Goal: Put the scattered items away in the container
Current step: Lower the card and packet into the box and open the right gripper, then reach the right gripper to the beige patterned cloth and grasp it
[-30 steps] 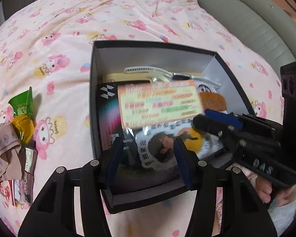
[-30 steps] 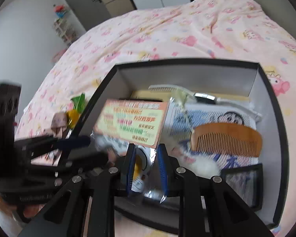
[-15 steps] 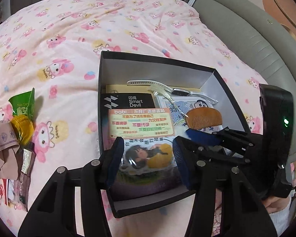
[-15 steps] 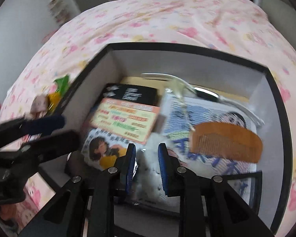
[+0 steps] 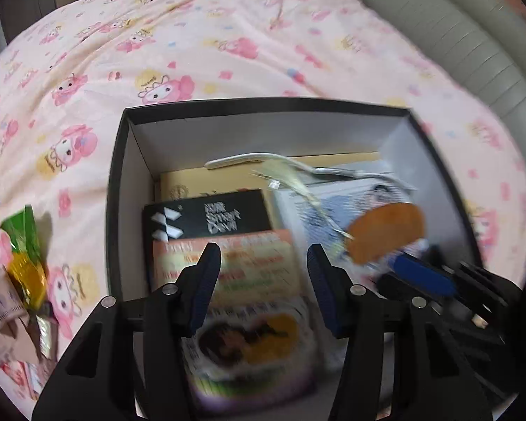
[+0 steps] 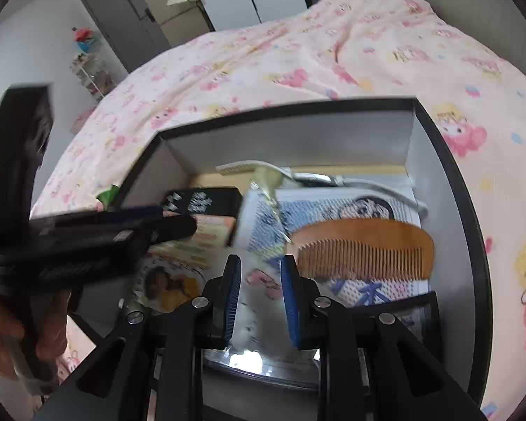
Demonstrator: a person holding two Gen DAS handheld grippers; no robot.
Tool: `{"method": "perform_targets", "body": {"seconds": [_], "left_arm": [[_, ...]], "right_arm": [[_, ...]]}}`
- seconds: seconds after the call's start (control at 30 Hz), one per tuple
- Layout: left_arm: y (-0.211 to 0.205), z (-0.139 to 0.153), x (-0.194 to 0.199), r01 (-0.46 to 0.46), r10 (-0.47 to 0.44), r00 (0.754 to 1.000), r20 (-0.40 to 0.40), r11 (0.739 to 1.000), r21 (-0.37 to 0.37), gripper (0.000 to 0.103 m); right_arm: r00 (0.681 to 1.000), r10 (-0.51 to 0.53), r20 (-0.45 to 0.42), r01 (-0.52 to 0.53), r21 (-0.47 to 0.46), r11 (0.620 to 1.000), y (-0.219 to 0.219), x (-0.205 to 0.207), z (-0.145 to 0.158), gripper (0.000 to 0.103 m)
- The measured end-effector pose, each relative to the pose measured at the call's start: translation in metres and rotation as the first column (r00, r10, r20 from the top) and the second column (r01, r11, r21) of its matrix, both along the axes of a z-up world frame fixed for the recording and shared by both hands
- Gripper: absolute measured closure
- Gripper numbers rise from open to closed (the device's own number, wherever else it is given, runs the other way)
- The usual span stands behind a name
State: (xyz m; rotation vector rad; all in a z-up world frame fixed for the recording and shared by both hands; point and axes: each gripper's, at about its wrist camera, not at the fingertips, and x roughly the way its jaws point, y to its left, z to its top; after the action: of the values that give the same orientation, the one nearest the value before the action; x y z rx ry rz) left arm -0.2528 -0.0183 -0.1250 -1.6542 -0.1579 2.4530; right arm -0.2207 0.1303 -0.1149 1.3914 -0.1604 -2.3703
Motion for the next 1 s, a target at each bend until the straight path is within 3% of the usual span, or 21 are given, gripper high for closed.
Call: {"method": "perform_targets", "body": {"seconds": [0.17, 0.27, 0.43, 0.57, 0.67, 0.73, 0.87, 1.0], "left_arm": [[0.007, -0.020, -0.020, -0.014, 0.024, 0.994, 0.107, 0.996, -0.089, 0.051], [0.008, -0.030, -0.017, -0.007, 0.021, 0.987, 0.158, 0.996, -0.088, 0.051], [-0.007, -0.023, -0.007, -0.013, 0.000, 0.986, 0.165, 0.997, 0.075, 0.054], [-0.002, 0.015, 0.040, 0.017, -0.017, 1.000, -0.002, 0.998, 0.059, 0.054], [-0.001, 0.044, 0.084, 0.049, -0.037, 0.992, -0.118, 0.993, 0.106, 0.052], [0.001, 0.061, 0.099, 0.065, -0.047, 0.984, -0.172, 0.992, 0.104, 0.046], [0.002, 0.086, 0.137, 0.107, -0.082, 0.972, -0.220, 0.989, 0.105, 0.043], [-0.001, 0.095, 0.168, 0.116, -0.091, 0.973, -0.211, 0.987, 0.112, 0.043]], "right_arm": [[0.999, -0.046, 0.005, 0.046, -0.035, 0.998, 0.009, -0.005, 0.001, 0.082], [0.998, -0.062, 0.014, 0.062, -0.016, 0.998, 0.012, -0.007, -0.002, 0.082], [0.998, -0.053, 0.026, 0.053, -0.011, 0.999, 0.011, -0.004, -0.005, 0.082], [0.999, -0.050, -0.008, 0.050, -0.005, 0.999, 0.009, 0.014, 0.008, 0.082], [0.997, -0.030, -0.074, 0.033, 0.036, 0.999, 0.004, 0.036, 0.030, 0.082], [0.992, -0.043, -0.119, 0.050, 0.061, 0.997, 0.004, 0.055, 0.046, 0.082], [0.990, -0.056, -0.131, 0.054, -0.019, 0.998, 0.010, 0.093, 0.065, 0.069], [0.988, -0.040, -0.146, 0.038, -0.016, 0.999, -0.002, 0.134, 0.075, 0.068]]}}
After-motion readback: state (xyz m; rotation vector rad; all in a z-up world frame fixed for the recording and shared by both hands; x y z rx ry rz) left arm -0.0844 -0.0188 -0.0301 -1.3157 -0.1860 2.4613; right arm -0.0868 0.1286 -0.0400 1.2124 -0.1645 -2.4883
